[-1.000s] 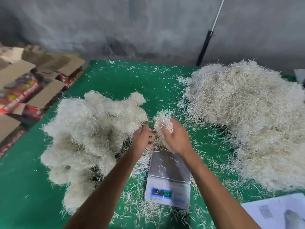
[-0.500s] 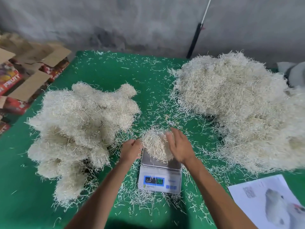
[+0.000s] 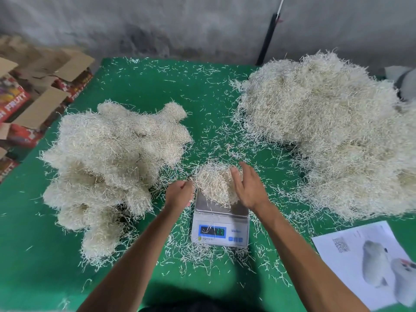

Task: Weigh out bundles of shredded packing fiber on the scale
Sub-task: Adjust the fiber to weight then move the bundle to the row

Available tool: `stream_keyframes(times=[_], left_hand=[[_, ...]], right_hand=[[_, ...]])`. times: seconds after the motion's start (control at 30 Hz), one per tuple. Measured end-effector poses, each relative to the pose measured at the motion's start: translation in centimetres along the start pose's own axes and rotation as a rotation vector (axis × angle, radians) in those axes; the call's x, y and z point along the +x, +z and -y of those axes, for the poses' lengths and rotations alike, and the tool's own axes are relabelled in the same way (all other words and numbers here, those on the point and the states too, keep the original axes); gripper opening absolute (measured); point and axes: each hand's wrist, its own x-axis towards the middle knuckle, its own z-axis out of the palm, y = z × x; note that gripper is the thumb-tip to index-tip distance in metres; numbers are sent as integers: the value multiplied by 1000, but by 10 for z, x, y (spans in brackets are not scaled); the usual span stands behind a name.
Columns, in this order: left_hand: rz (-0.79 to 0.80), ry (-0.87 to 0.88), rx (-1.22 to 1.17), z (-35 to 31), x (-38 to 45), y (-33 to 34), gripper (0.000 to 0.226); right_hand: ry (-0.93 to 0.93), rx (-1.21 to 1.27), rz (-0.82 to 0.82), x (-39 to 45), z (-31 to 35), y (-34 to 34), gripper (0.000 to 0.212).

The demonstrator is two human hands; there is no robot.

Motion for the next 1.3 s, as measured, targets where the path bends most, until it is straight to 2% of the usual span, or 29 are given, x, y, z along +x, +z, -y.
stream_keyframes(times=[0.1,0.23,0.33,0.6,0.67,0.73,0.83,0.87,0.93,1.0,1.1,1.17,1.2,1.3], left_hand=[[-21,-21,-8,1,0,0,36],[-17,-23,-28,2,-2,0,26],[-21,-48,-35,5,-1,0,31],[-26,-95,-121,3,-2,0,19],[34,-151,-279,-4,-4,4,31],[165,-247,-420,-16,-8,14,42],[340,-394,-467,-34,-8,32,61],[335,-401,-441,-38,-4,36,67],[217,-379,-375,-46,7,37,78],[107,-349,-401,-50,19,33,89],[28,-227,-398,-60,32,26,101],[20,-174,-394,-69,43,19,109],[32,-162,-399,-74,47,15,113],[69,-159,-389,-86,58,-3,120]], right_hand=[[-2,7,-3,-2,-2,2,90],[1,9,2,-2,-2,3,91],[5,5,0,0,-2,4,92],[26,12,26,8,-7,12,101],[70,44,60,10,-8,17,101],[104,111,143,9,-2,27,98],[83,323,205,3,20,48,80],[95,441,201,4,28,51,77],[160,667,154,8,43,51,73],[153,790,103,16,52,42,65],[21,844,144,30,59,18,65],[15,806,196,41,65,-4,66],[16,803,198,48,64,-13,54],[34,883,128,70,56,-39,35]])
